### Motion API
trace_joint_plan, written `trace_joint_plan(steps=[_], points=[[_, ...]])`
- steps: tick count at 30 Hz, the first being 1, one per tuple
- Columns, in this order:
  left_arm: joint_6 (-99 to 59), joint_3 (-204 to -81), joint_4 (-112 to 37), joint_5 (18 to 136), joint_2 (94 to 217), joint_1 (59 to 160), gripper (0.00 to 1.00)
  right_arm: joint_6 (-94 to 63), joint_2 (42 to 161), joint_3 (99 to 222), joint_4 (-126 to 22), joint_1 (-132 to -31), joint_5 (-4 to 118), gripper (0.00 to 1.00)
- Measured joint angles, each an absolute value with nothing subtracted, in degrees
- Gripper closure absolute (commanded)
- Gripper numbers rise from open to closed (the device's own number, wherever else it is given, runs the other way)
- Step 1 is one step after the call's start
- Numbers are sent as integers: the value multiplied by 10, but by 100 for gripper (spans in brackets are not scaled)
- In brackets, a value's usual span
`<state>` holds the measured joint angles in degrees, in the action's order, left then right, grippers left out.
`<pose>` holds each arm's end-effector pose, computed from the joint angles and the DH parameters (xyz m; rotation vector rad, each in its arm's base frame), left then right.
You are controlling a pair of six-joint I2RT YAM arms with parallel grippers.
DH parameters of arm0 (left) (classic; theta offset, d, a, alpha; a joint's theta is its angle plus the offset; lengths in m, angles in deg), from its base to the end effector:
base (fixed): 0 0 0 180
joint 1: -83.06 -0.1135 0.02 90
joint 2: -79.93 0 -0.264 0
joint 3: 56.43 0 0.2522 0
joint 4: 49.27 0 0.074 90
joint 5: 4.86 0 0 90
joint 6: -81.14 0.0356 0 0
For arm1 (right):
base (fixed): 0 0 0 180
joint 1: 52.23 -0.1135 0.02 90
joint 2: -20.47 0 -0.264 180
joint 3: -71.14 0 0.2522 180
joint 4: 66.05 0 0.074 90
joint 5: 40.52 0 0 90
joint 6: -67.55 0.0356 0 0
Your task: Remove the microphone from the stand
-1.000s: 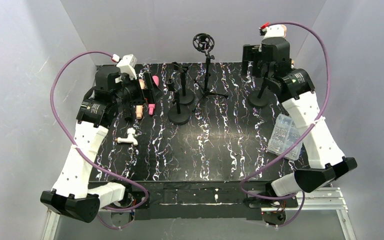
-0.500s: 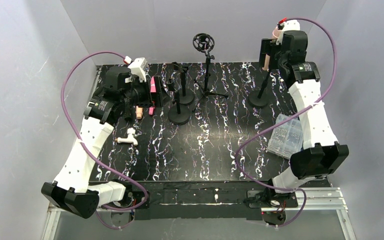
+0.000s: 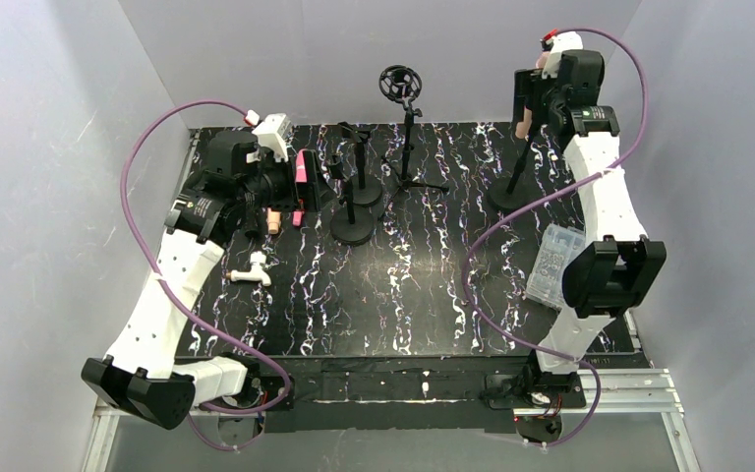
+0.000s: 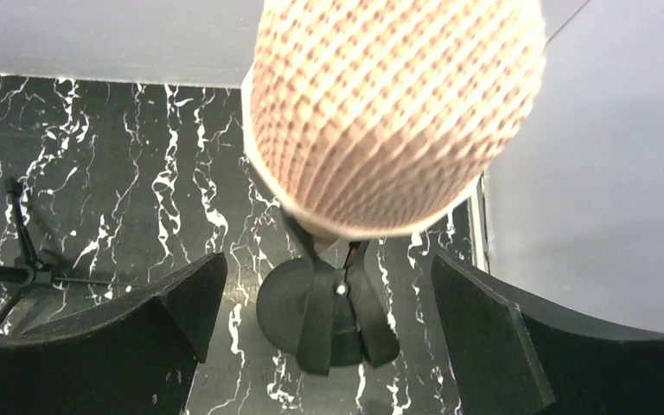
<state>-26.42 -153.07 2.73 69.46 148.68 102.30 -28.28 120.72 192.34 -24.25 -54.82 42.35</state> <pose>0.2291 -0.0902 0.4333 0.2112 2.0298 -0.6814 0.4045 0.0139 0.4246 -0.0591 1.9341 -0.1581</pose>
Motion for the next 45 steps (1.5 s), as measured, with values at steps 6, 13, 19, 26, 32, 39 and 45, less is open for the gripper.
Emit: trace_joint_plan(steps=[6,13,19,26,32,39,45], points=[[-264,-1531,28,695,1492,1024,2,-288,1242,1962,-254,-537,446,2],[-257,-1532,30,696,1492,1027,2,-287,1287,1998,-259,-534,465,8],[-253,-1532,36,697,1492,1027,2,-279,1302,2011,-260,-535,474,35],[-253,-1532,36,697,1492,1027,2,-271,1302,2016,-259,-534,478,54],[-253,-1532,38,697,1492,1027,2,-260,1302,2017,-257,-534,482,75],[-256,-1530,24,681,1492,1027,2,-234,1297,2027,-222,-535,500,88],[-266,-1502,-27,645,1492,1031,2,-211,1262,2032,-144,-561,520,90]])
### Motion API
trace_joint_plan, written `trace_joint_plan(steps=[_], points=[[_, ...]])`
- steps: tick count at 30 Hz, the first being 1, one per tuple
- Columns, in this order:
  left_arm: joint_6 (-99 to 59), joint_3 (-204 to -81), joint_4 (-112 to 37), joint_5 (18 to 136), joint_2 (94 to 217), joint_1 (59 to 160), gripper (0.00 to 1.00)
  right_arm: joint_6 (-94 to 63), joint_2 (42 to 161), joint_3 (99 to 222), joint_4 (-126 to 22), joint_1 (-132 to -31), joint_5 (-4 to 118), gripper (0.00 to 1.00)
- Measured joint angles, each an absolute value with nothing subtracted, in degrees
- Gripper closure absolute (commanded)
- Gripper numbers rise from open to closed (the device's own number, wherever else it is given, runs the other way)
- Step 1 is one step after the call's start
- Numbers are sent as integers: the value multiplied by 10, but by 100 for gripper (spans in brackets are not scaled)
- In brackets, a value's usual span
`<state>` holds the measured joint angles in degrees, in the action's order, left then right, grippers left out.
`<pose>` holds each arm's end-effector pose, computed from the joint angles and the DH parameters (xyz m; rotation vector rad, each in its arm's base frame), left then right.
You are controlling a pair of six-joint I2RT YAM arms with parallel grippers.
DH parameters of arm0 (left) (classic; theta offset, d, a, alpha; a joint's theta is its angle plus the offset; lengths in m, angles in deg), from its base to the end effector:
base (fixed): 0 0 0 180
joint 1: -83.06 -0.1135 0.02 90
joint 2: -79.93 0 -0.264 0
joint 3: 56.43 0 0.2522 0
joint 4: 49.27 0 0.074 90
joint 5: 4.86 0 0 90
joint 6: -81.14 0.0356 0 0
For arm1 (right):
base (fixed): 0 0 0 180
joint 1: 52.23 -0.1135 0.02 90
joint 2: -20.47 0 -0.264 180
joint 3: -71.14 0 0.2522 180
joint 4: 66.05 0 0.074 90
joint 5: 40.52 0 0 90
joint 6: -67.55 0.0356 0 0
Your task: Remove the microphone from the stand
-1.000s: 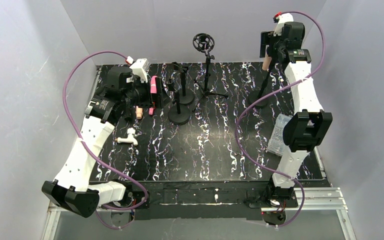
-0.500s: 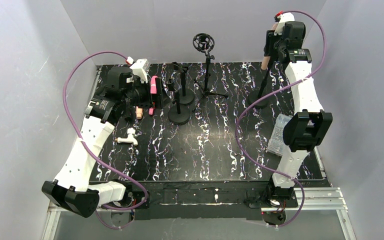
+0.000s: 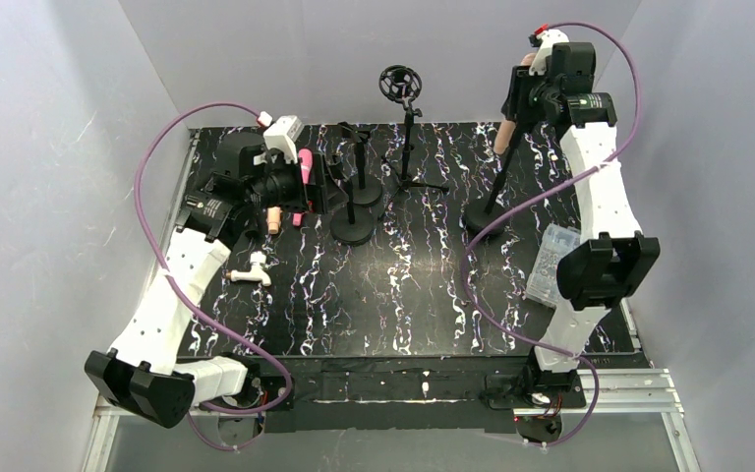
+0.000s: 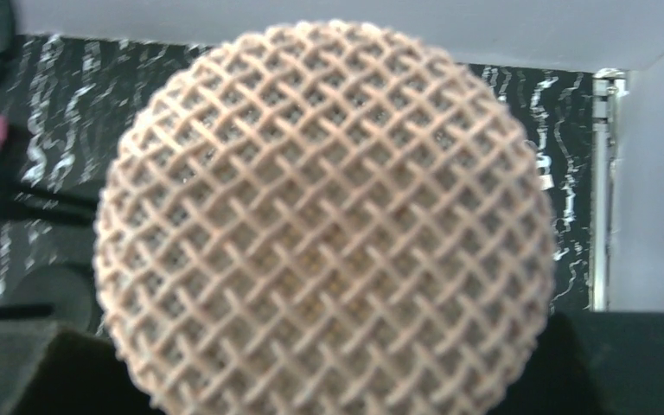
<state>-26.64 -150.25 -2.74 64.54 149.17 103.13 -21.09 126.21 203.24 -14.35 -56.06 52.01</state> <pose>0.2355 -0.0994 0.4251 0.2847 1.9906 -0.7801 0.4156 0.0294 0.4327 -0.0715 2.0128 0.1021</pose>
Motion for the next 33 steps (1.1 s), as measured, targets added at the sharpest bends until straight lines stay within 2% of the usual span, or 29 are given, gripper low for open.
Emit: trace_joint_plan(steps=[13,20,33], points=[[-253,-1410,-181,527,1491,1094,3,-165,1100,1988,-86,-656,626,92],[-241,-1319,-317,467,1489,1120,7,-137,1098,1976,-81,-729,686,92],[-186,-1270,-442,409,1495,1129,9,-138,1098,1976,-69,-811,778,89]])
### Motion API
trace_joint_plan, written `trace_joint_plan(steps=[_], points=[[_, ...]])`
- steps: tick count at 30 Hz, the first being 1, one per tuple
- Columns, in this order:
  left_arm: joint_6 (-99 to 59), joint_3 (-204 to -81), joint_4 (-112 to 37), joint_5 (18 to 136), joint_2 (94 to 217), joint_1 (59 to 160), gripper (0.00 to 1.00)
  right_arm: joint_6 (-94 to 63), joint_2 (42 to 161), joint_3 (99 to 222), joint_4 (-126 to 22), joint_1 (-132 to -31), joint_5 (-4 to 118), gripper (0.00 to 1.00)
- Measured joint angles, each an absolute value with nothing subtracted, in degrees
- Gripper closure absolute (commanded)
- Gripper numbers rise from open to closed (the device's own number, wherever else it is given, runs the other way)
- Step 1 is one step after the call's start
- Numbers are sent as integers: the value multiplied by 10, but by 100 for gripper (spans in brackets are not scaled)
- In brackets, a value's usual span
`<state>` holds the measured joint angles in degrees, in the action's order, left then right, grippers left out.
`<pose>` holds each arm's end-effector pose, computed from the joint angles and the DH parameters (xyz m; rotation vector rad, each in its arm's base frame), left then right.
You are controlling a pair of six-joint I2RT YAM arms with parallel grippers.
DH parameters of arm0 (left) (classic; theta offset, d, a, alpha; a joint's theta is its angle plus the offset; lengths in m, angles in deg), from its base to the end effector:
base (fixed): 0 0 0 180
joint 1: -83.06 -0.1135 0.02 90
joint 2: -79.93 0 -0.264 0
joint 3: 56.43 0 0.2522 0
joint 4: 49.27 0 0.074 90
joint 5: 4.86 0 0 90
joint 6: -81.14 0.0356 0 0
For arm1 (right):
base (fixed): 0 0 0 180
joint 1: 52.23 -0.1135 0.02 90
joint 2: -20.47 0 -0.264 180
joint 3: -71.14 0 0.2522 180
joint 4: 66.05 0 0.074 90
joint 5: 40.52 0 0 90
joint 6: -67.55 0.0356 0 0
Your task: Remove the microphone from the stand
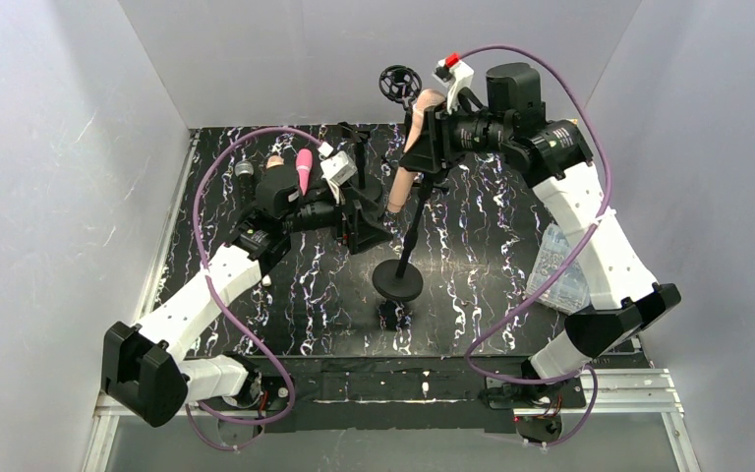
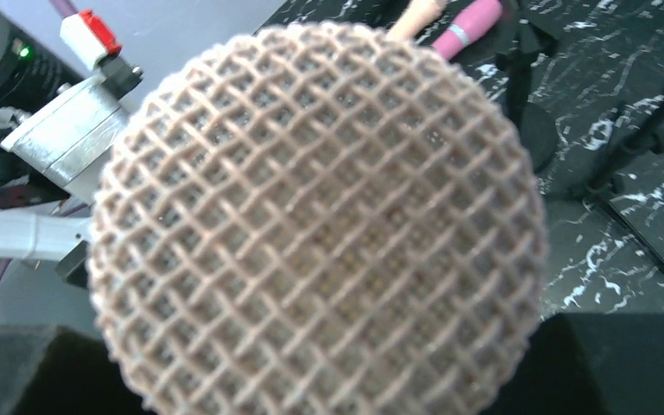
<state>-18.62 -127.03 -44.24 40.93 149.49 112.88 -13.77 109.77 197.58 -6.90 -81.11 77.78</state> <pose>0.2299 -0.1604 0.3585 0.8960 1.5045 -1.1429 0.2681 0.1672 0.4903 -0.6819 1.8994 0.9068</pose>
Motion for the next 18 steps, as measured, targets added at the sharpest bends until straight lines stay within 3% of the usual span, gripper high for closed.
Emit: trace_joint_plan(steps=[18], points=[[-147,-1307,-469,318,1501,1116,9,-217,1078,1880,-81,-901,791,90]])
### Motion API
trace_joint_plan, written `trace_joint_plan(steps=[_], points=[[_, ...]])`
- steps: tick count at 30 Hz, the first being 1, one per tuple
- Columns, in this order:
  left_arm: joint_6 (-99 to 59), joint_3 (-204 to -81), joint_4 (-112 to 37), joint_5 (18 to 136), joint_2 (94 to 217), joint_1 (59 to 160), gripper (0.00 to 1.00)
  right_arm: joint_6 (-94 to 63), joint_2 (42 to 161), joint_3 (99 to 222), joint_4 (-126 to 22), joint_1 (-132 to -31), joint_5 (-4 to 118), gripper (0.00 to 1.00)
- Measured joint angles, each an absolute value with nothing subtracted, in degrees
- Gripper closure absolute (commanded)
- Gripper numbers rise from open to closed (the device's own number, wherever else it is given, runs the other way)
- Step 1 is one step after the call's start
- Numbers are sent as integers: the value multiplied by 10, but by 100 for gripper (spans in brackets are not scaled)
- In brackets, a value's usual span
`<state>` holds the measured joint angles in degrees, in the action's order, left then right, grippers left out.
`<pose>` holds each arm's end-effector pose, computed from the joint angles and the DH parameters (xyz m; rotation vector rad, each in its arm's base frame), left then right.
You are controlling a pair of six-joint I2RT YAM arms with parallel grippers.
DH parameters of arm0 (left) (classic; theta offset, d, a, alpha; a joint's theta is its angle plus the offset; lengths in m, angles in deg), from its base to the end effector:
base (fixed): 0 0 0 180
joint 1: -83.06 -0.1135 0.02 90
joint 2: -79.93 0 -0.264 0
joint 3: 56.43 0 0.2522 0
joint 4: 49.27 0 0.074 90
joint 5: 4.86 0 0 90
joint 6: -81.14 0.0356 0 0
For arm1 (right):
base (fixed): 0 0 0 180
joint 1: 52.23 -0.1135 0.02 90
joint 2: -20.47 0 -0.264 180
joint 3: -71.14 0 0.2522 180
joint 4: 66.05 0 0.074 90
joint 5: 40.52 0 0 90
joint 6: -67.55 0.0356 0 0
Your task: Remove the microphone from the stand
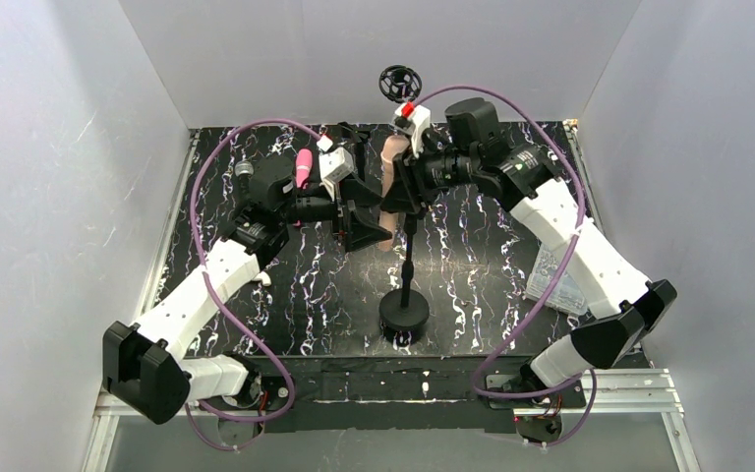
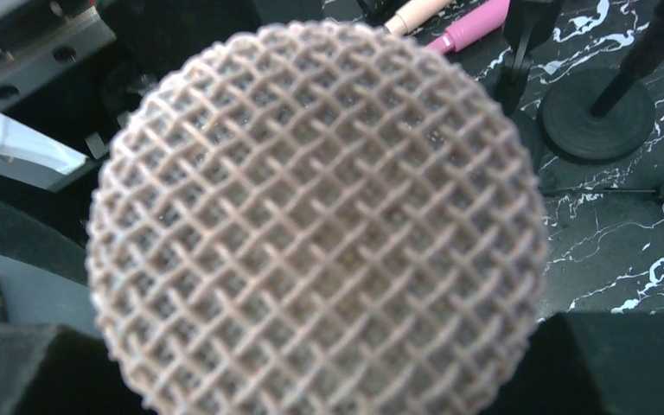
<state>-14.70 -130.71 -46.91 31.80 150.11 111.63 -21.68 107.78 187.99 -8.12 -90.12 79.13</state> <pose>0.2298 -0.1577 0.3828 1.0511 1.3102 -1.1705 0.2412 0.2100 0.4517 -0.9854 1.8907 0.9416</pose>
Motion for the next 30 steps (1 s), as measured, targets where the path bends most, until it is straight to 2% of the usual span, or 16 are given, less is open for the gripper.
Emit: trace_joint_plan(steps=[10,18,27,30], points=[[-85,-1295,-440,316,1510,1114,9,-227,991,1718,-156,-942,734,86],[-59,-1302,-398,315,1487,1114,9,-223,900,1611,-249,-979,668,88],[-32,-1318,-341,322,1481,1114,8,-227,900,1601,-285,-1007,592,89],[-23,-1319,-325,329,1473,1114,7,-233,912,1602,-302,-1012,581,84]])
